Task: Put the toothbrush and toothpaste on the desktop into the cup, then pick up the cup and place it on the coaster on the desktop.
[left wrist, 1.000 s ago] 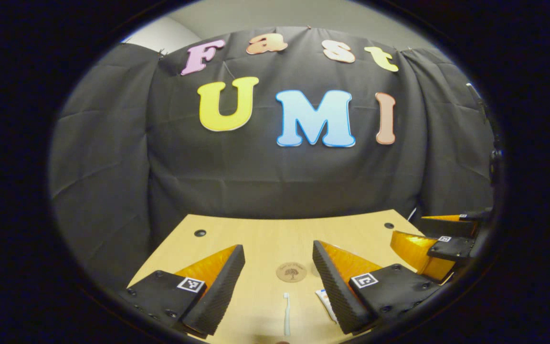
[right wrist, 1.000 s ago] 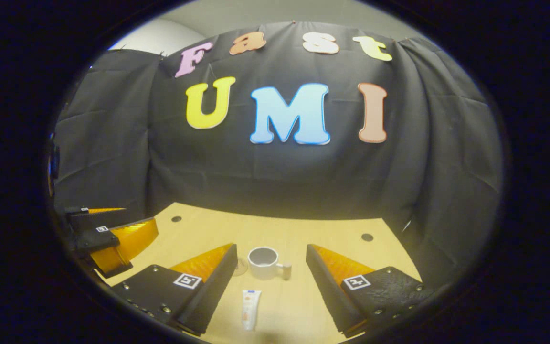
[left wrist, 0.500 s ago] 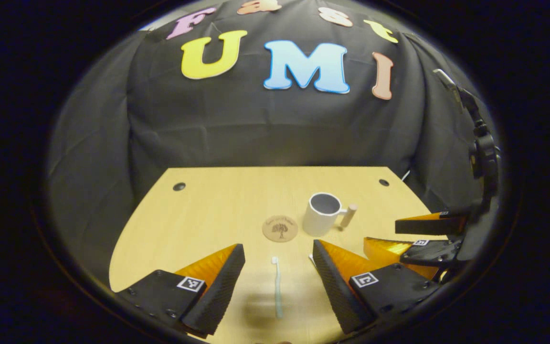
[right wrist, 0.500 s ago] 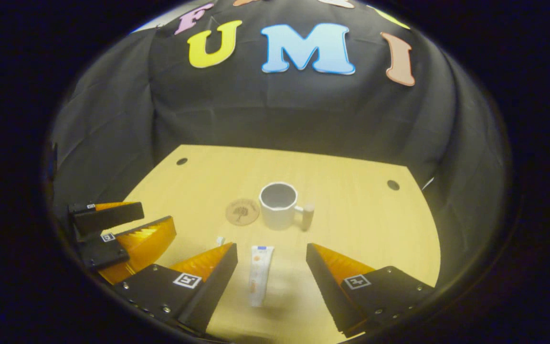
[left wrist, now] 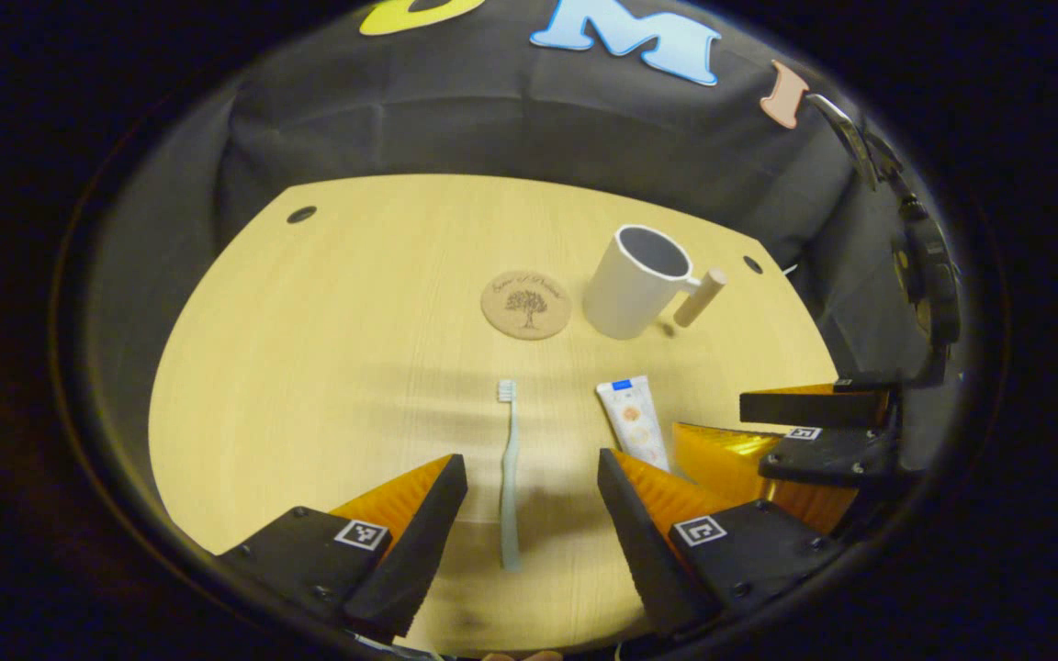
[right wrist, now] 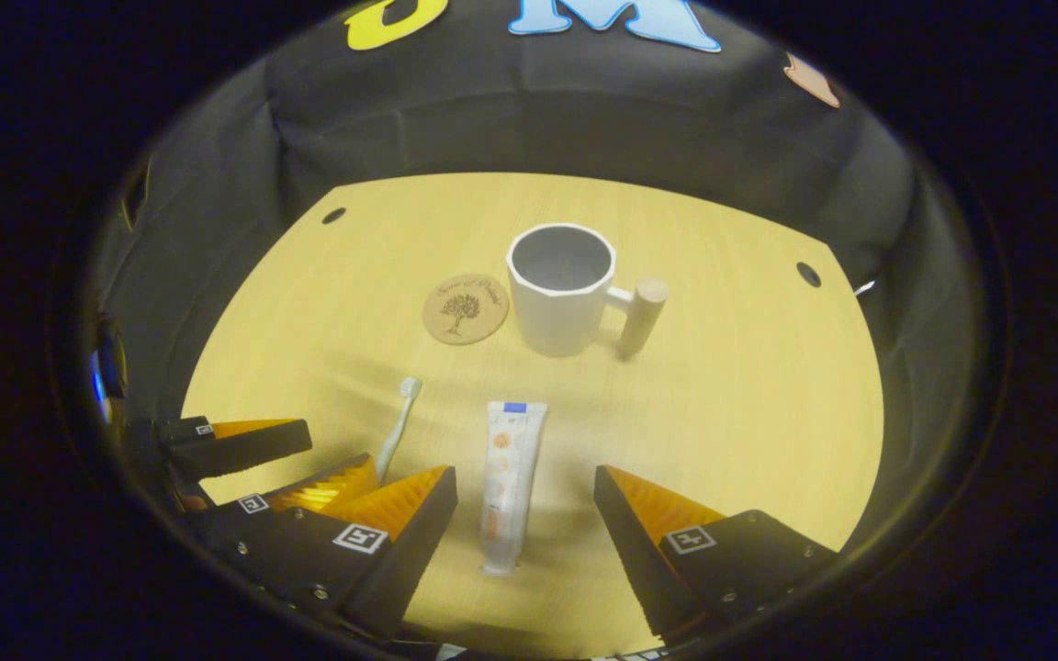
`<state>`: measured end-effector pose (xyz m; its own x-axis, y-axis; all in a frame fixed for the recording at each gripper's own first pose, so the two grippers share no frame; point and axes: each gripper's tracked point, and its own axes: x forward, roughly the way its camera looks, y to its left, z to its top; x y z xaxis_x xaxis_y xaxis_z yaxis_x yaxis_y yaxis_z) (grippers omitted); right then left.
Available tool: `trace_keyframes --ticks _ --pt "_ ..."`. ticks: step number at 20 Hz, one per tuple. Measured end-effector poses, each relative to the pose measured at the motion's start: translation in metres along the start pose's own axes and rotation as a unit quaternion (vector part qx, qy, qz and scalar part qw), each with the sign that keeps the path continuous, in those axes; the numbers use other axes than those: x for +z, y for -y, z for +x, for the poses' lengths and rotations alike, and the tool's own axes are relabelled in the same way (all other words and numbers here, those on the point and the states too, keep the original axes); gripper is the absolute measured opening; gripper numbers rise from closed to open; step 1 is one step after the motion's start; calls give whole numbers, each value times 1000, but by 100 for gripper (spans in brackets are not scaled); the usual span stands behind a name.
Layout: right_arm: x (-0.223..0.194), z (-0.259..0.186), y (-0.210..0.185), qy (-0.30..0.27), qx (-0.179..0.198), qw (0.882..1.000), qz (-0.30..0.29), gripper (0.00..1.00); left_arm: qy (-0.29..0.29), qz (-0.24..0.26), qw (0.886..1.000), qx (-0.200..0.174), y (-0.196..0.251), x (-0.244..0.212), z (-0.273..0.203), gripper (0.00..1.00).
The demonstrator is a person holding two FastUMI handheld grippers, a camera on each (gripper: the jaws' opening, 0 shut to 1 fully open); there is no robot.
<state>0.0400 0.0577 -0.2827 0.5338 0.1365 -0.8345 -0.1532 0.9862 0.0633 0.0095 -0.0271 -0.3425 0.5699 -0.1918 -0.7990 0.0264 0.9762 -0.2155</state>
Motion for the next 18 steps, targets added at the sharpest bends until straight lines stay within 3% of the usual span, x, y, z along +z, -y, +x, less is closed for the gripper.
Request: trace_keyframes --ticks 10,18 --pt "-30 50 2 -101 -4 995 -9 94 -113 -19 993 19 -22 -37 47 98" --pt "-39 60 16 -141 -35 989 21 92 -178 42 980 81 -42 -37 40 92"
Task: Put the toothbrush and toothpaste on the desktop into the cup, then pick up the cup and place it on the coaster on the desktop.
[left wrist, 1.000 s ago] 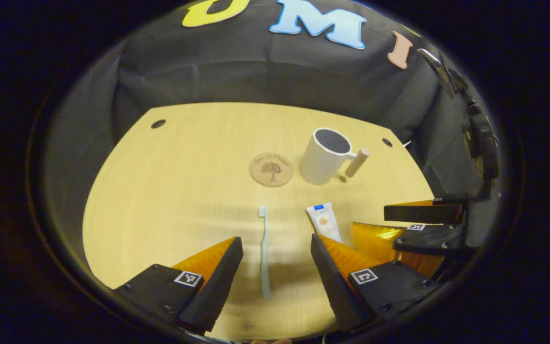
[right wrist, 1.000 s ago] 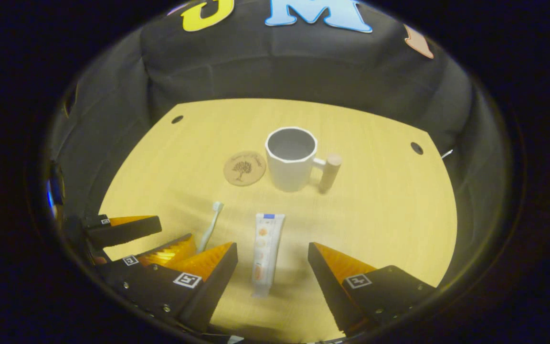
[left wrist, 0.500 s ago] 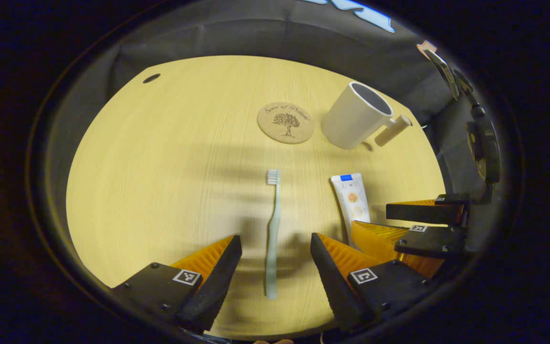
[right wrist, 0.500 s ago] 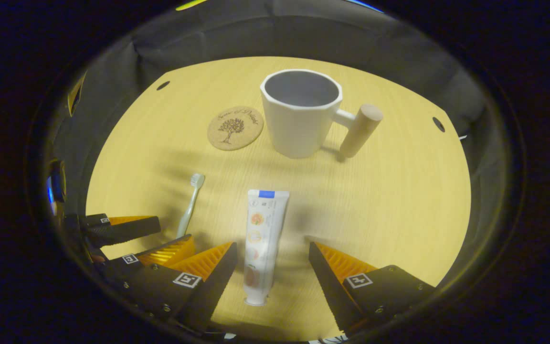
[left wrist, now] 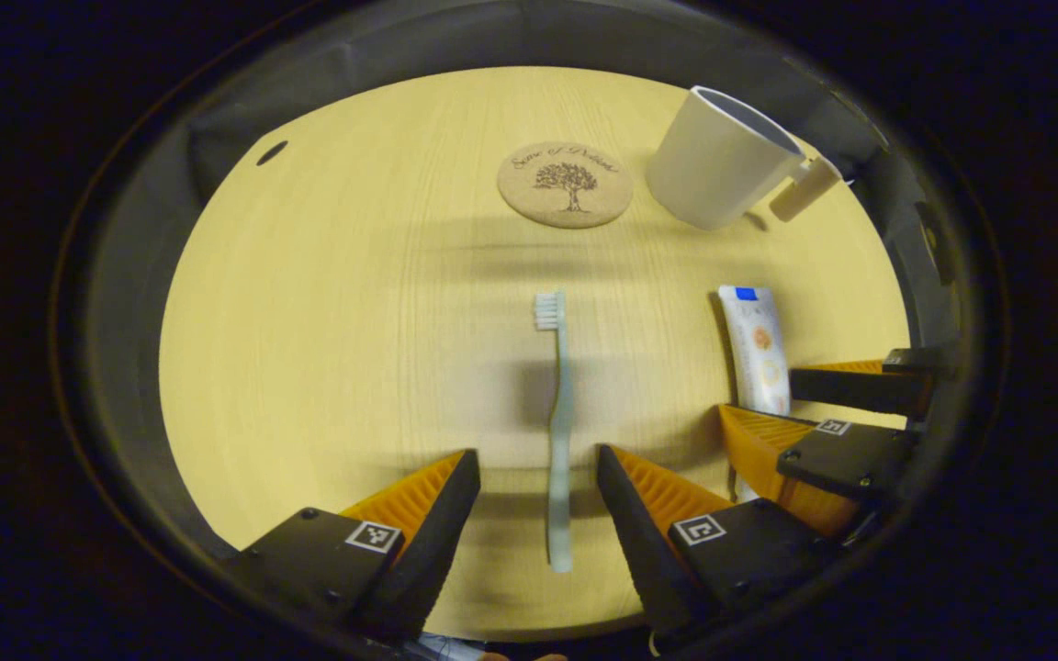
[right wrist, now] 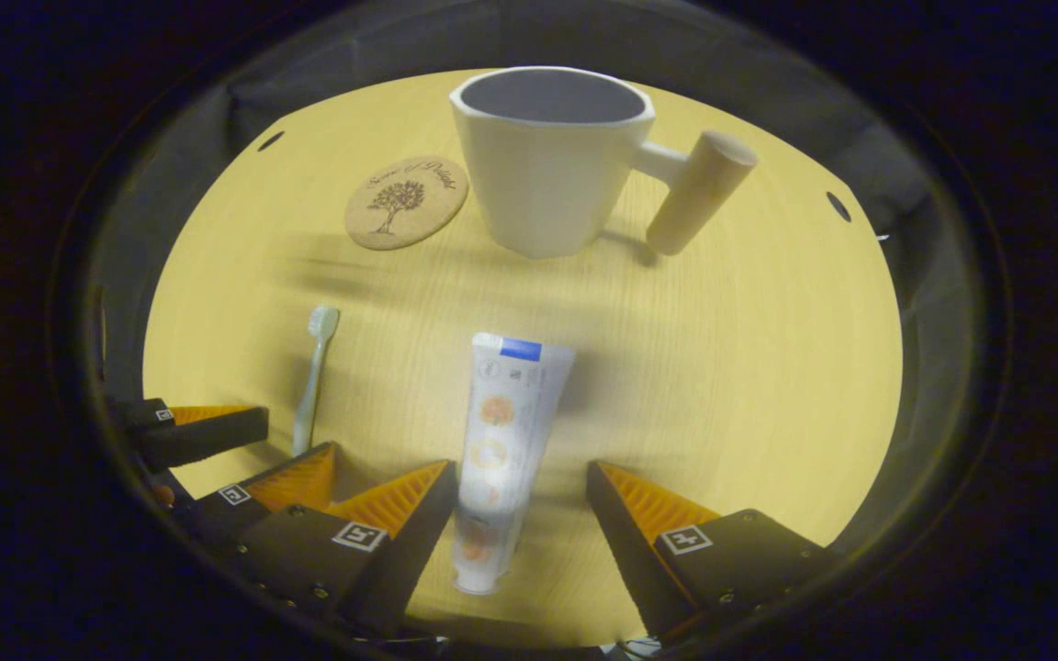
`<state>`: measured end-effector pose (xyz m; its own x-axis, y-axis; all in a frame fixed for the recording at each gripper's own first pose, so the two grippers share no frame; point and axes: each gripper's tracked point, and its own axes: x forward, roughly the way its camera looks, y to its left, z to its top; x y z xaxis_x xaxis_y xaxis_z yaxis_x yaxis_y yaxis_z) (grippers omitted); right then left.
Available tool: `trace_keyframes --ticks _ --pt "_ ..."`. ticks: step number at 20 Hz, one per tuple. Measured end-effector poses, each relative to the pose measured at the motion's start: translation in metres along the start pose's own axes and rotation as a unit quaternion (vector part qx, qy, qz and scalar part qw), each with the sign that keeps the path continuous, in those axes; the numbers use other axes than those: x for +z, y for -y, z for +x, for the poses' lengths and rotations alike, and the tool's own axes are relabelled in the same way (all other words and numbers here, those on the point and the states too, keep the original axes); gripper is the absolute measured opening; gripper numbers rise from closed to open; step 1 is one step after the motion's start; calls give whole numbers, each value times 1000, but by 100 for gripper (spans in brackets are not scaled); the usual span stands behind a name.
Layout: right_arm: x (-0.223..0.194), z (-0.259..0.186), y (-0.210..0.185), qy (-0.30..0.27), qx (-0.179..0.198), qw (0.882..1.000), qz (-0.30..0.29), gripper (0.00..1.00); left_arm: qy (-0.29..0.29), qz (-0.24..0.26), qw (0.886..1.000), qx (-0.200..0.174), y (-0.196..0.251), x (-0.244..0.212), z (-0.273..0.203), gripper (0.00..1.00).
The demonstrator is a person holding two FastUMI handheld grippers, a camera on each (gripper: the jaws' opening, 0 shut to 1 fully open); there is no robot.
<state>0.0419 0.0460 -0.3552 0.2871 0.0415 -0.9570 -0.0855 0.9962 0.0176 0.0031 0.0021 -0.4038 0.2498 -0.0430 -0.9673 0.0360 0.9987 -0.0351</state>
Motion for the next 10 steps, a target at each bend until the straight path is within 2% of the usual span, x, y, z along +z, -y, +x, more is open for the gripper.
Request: trace_keyframes --ticks 6,7,8,10 --pt "-2 -3 4 -19 -2 1000 17 88 -40 5 999 1 3 3 8 92" --pt "-3 -2 5 -21 -1 1000 19 87 -45 5 999 0 3 3 6 97" --pt "-2 -1 6 -20 -3 1000 22 87 -50 7 999 1 4 3 8 91" --pt "-3 -3 7 -21 -3 999 29 81 -57 11 998 1 5 4 8 91"
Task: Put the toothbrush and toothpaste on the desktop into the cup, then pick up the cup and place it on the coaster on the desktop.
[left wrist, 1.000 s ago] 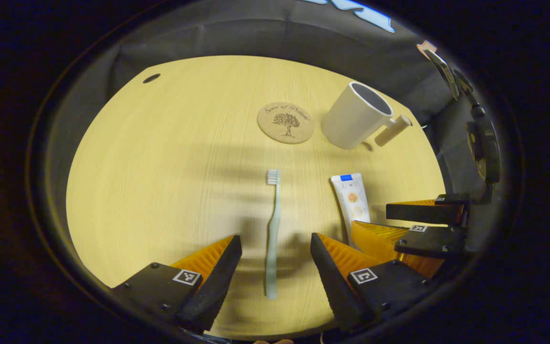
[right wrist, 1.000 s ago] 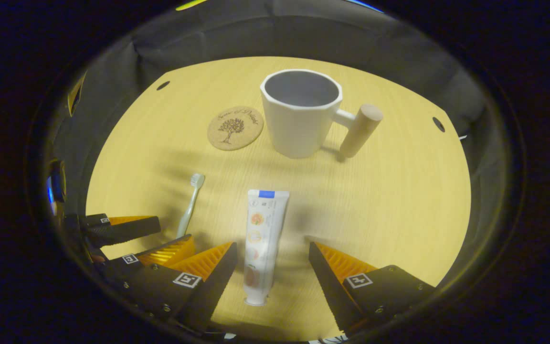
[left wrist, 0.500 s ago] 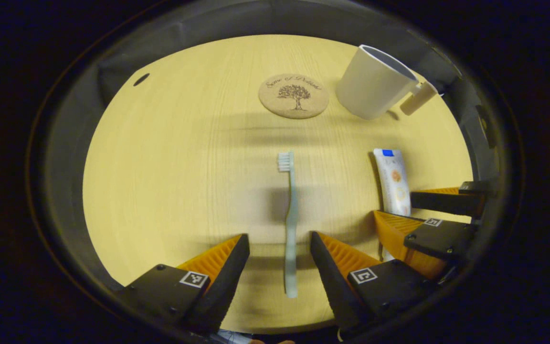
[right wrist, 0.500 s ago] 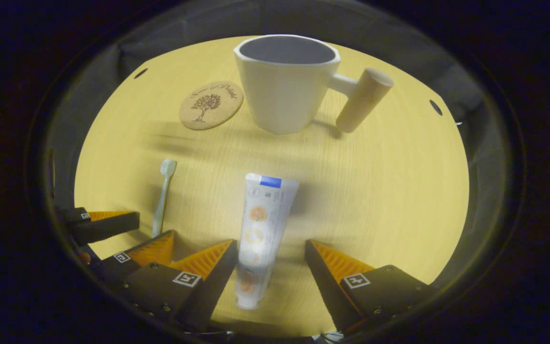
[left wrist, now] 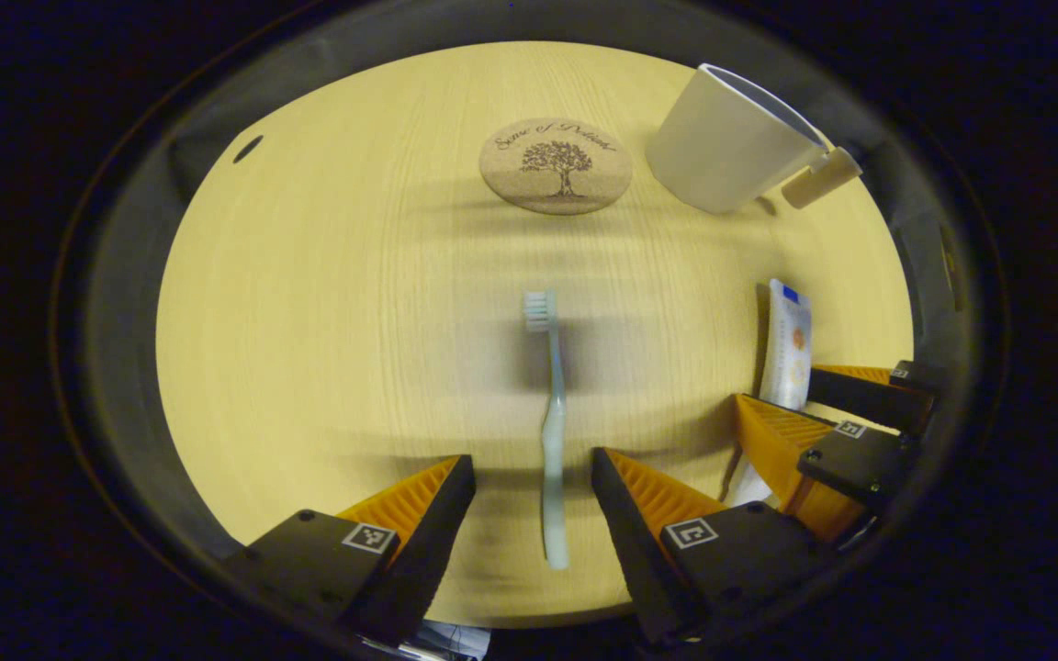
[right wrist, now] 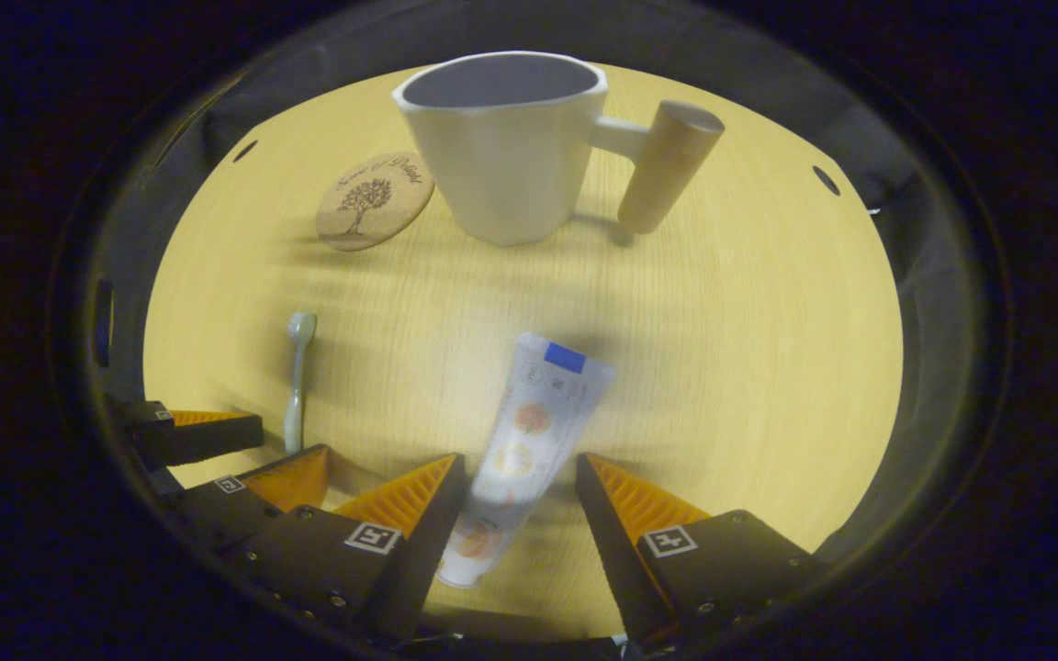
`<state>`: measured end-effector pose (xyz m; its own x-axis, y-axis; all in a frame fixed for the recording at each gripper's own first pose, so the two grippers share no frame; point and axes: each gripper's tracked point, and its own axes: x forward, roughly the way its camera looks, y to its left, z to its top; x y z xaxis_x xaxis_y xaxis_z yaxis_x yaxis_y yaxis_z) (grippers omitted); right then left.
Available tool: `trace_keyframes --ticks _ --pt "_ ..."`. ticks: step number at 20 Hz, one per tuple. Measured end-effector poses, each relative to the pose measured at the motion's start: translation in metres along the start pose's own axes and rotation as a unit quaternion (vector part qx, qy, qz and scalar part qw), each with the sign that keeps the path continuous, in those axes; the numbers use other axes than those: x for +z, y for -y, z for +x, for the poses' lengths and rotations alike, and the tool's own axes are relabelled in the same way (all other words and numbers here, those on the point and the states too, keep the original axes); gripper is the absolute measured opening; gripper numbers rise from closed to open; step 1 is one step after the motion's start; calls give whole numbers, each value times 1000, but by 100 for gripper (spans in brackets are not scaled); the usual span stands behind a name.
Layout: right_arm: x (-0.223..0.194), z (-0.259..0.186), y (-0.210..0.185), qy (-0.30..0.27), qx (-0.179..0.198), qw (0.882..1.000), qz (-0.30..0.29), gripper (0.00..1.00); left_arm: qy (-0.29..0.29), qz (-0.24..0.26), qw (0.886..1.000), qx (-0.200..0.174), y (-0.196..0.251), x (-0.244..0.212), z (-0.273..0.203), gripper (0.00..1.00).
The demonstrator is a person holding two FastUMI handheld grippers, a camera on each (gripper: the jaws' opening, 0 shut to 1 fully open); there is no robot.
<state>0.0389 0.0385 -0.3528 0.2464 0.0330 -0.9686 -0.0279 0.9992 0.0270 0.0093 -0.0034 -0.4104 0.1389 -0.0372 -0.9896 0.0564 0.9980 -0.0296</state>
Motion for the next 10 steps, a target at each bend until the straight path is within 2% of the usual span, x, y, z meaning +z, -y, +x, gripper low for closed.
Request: trace_keyframes --ticks 3,4,5,6,7,8,9,10 --pt "5 1 1 8 -3 1000 3 79 -7 4 1000 1 -1 0 0 87" --pt "6 -1 3 12 -7 1000 7 72 -5 4 1000 0 0 1 -1 76" --pt "6 0 4 15 -9 1000 8 60 -4 7 1000 -1 1 1 -2 65" --pt "6 -1 6 18 -10 1000 8 55 -3 6 1000 -2 2 1 0 54" --pt "5 1 7 17 -8 1000 10 46 -1 5 1000 -6 4 0 -1 46" --pt "6 0 10 16 -7 1000 11 42 4 -3 1000 -7 6 1 -1 29" --pt "5 2 11 14 -5 1000 12 41 2 -6 1000 -5 7 0 -2 19" --pt "7 3 12 17 -4 1000 8 39 5 -3 1000 -6 7 1 -1 16"
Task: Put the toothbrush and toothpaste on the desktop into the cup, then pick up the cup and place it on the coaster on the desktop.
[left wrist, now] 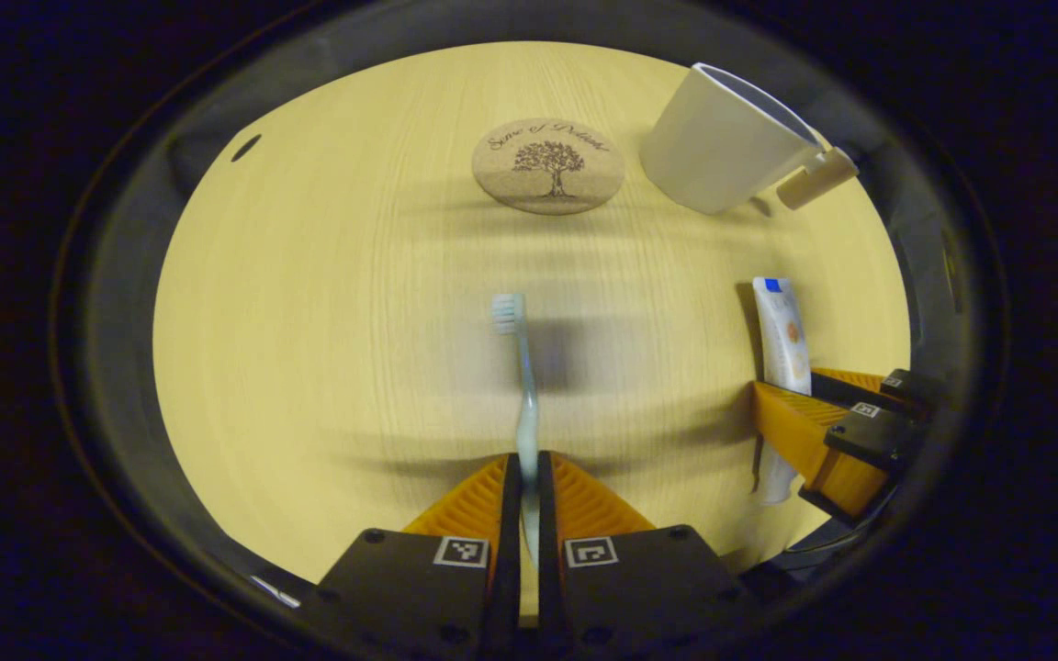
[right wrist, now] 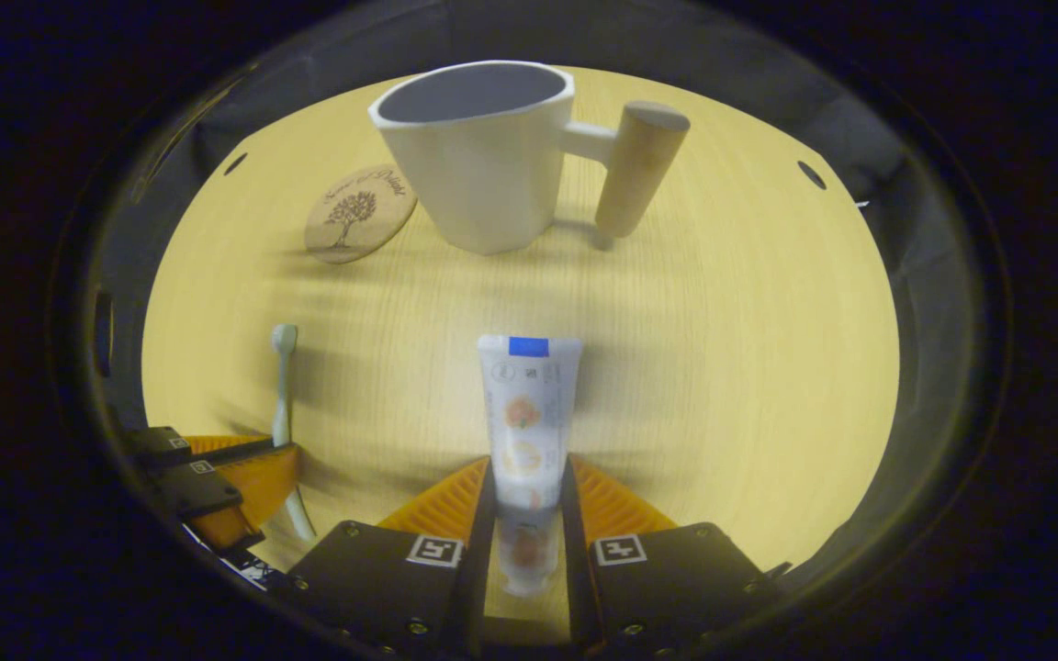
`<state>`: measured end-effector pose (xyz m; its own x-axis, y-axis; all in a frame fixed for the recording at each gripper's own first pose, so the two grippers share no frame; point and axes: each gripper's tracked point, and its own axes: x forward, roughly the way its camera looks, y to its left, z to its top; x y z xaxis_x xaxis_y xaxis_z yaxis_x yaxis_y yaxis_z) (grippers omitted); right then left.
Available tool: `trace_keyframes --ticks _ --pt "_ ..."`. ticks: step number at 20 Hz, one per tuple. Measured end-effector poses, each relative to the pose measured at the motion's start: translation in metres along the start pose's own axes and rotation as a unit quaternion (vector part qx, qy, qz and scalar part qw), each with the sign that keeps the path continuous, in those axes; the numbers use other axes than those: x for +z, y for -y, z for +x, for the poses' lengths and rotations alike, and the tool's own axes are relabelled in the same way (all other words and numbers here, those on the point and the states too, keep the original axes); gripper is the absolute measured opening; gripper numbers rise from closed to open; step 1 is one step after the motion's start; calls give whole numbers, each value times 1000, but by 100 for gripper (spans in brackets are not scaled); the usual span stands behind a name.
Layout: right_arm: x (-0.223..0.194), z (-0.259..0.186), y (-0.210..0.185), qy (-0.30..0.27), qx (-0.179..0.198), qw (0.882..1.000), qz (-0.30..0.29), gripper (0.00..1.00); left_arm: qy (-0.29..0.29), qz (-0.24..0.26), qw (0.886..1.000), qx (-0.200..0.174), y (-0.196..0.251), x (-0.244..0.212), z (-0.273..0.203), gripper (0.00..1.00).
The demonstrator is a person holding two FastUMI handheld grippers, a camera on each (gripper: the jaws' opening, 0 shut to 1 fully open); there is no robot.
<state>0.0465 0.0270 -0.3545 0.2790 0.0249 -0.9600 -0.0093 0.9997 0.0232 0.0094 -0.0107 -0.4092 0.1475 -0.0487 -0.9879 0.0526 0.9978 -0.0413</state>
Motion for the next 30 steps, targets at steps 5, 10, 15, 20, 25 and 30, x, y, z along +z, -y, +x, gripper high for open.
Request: trace_keyframes --ticks 5,10,15,20,25,30 --pt "-2 -7 -3 13 3 1000 -7 33 9 -5 1000 1 1 1 -2 8" --pt "-1 -8 -3 23 8 1000 -13 24 14 -8 1000 -2 1 2 -2 8" --pt "-1 -8 -1 36 30 999 4 25 42 -14 999 -6 -2 0 -3 8" --pt "2 -8 -2 42 52 998 9 24 68 -27 997 -20 -7 0 -5 8" --pt "1 -9 -2 46 68 996 20 24 92 -43 995 -23 -18 2 -10 8" --pt "6 -32 -1 66 89 993 31 24 119 -33 992 -25 -33 7 -15 8"
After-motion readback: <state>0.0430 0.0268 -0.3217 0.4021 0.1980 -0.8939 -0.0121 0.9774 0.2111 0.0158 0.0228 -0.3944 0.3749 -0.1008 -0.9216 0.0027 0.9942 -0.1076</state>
